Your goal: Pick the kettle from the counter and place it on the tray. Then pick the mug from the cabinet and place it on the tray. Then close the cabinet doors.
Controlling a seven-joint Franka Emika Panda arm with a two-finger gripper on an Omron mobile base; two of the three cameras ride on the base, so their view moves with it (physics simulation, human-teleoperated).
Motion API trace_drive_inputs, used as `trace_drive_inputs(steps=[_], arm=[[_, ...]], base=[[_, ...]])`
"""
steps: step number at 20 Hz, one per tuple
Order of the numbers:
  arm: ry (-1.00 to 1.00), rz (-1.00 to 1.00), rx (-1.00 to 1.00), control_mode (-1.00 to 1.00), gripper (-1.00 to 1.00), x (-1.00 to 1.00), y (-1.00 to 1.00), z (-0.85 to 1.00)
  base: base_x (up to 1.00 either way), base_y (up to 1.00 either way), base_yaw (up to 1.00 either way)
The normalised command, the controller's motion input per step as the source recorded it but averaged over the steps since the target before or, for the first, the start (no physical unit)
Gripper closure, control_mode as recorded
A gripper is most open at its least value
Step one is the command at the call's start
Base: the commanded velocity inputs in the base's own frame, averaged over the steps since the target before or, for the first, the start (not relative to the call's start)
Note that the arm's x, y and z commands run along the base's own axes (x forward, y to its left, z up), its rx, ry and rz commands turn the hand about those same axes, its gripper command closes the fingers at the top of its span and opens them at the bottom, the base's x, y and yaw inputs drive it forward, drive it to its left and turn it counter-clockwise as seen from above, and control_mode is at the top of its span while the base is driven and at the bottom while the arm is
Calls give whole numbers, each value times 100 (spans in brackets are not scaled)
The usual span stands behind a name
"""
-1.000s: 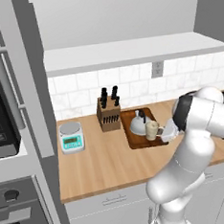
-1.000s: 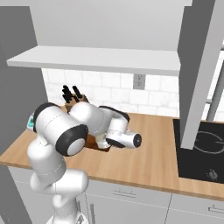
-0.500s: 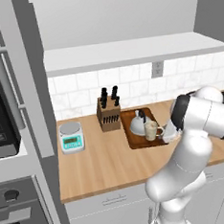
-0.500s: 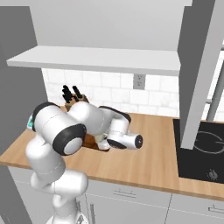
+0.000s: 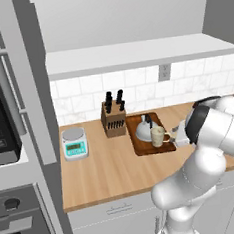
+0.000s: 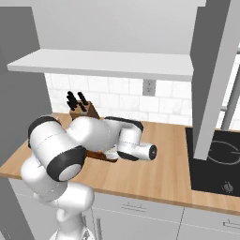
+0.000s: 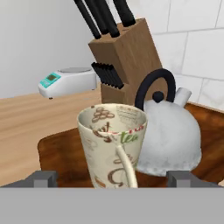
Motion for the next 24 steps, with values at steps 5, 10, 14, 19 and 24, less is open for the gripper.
trace_drive_inputs(steps=[5,10,14,19,24], arm=[[-1,0,0,-100,-100,-57,0,39],[0,0,0,-100,-100,-59,0,78],[0,-3,0,-100,-100,-40,0,97],[0,-5,1,-100,-100,-43,0,42],[0,0,-1,-100,-100,-5,0,0]], base=[[0,0,0],[0,0,0],[0,0,0],[0,0,0],[0,0,0]])
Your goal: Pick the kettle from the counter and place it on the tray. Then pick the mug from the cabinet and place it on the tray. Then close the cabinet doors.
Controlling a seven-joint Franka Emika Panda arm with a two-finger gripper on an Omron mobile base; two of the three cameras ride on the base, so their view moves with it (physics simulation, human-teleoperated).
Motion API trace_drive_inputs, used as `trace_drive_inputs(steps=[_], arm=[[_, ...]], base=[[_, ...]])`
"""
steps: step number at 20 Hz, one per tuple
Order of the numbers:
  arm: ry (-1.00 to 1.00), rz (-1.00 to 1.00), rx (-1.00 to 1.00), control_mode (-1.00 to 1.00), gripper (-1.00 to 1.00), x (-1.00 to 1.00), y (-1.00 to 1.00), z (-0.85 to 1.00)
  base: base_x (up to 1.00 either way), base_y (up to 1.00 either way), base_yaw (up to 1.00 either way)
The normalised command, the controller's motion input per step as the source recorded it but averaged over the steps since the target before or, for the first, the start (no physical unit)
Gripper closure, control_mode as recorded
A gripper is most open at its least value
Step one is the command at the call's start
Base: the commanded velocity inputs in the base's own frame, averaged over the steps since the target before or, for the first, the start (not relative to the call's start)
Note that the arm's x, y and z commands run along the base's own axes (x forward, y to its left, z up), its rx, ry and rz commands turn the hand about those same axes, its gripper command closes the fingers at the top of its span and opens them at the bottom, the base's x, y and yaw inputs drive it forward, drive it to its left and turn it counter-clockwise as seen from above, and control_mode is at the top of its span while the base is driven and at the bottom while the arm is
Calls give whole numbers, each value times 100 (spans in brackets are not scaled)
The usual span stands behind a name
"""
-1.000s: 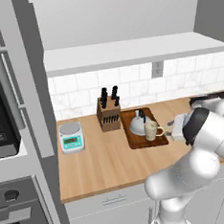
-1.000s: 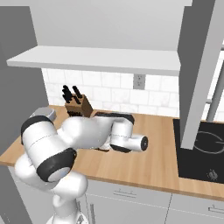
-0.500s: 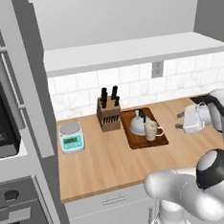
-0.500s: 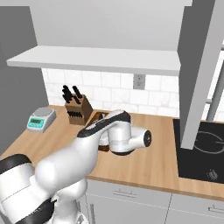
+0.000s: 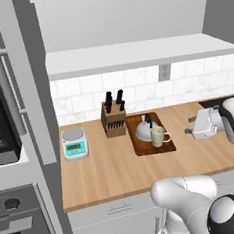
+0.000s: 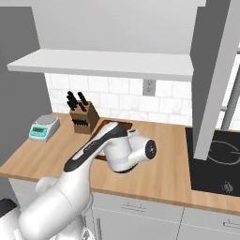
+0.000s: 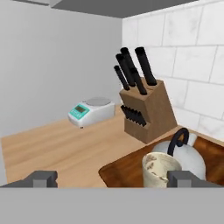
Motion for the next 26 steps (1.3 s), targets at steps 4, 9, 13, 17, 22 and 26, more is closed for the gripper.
trace_drive_inputs(steps=[4,9,13,17,22,26], arm=[[0,0,7,-100,-100,-21,-1,1],[0,0,17,-100,-100,-36,-15,12],[-1,0,32,-100,-100,-48,-39,36],[-10,0,33,-100,-100,-51,-39,31],[-19,0,25,-100,-100,-37,-33,45],[-8,0,7,-100,-100,-3,-32,42]], base=[[0,0,0],[0,0,0],[0,0,0],[0,0,0],[0,0,0],[0,0,0]])
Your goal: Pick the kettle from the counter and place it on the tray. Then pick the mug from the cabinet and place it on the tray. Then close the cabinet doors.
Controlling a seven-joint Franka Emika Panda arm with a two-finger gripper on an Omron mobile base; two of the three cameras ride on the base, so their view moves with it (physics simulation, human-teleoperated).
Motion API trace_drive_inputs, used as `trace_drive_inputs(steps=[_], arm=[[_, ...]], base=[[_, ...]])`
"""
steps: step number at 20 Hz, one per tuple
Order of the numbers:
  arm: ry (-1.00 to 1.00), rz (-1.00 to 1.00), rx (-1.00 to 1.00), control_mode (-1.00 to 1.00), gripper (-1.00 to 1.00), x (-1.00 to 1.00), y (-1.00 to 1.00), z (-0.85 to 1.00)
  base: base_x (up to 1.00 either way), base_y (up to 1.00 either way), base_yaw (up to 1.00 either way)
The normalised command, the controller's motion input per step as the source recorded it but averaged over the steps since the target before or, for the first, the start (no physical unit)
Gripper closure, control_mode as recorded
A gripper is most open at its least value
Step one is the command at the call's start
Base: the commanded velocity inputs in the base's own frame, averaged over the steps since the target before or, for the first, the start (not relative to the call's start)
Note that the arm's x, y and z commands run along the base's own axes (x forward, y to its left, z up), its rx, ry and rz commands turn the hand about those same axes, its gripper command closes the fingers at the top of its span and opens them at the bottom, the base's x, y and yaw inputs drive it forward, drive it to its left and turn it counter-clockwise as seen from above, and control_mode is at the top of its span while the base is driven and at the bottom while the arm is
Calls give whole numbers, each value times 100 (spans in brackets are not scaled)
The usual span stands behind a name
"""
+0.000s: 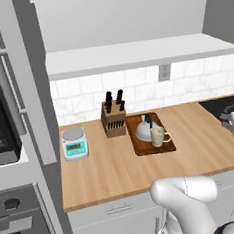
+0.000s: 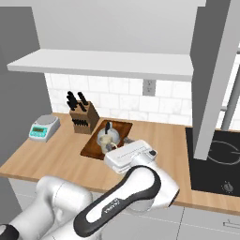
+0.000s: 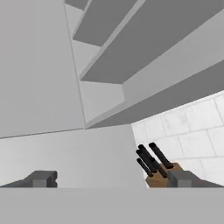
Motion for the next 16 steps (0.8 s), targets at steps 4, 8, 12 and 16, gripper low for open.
trace_drive_inputs(steps=[4,8,12,16], arm=[[0,0,7,-100,-100,0,-41,21],[-1,0,13,-100,-100,0,-44,0],[-2,0,20,-100,-100,0,-44,2],[0,0,24,-100,-100,0,-46,8]], base=[[0,0,0],[0,0,0],[0,0,0],[0,0,0]])
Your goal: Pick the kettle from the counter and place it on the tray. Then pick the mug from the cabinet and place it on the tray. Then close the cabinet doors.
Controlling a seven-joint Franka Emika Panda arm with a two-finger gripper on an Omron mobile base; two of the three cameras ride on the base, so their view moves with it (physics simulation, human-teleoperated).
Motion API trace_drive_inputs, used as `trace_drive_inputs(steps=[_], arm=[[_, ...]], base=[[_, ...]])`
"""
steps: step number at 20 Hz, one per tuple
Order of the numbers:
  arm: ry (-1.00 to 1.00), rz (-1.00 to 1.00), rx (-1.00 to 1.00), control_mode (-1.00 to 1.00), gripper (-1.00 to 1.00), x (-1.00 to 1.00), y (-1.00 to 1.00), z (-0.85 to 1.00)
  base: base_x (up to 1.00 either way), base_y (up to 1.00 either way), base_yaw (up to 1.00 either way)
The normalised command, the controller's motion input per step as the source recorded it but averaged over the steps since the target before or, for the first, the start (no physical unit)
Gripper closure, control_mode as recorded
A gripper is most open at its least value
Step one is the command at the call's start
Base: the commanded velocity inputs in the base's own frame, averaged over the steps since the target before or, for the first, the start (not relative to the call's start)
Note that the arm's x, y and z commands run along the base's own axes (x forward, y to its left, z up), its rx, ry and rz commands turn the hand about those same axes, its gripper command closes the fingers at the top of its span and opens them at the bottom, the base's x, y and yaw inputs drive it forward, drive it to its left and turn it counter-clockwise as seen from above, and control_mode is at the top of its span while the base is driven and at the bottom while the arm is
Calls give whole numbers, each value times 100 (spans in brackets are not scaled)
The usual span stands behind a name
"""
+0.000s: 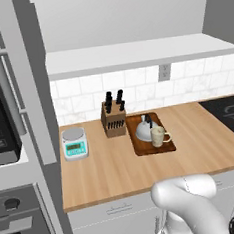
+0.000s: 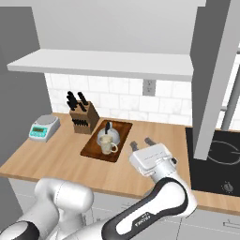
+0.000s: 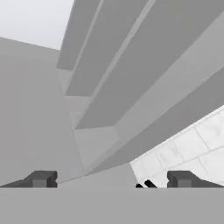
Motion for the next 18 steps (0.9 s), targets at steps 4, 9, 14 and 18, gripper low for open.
trace_drive_inputs(steps=[4,9,14,18], arm=[[0,0,14,-100,-100,0,-34,1],[0,0,2,-100,-100,0,-24,0],[0,0,15,-100,-100,0,-33,0],[0,0,20,-100,-100,0,-32,1]], base=[[0,0,0],[0,0,0],[0,0,0],[0,0,0]])
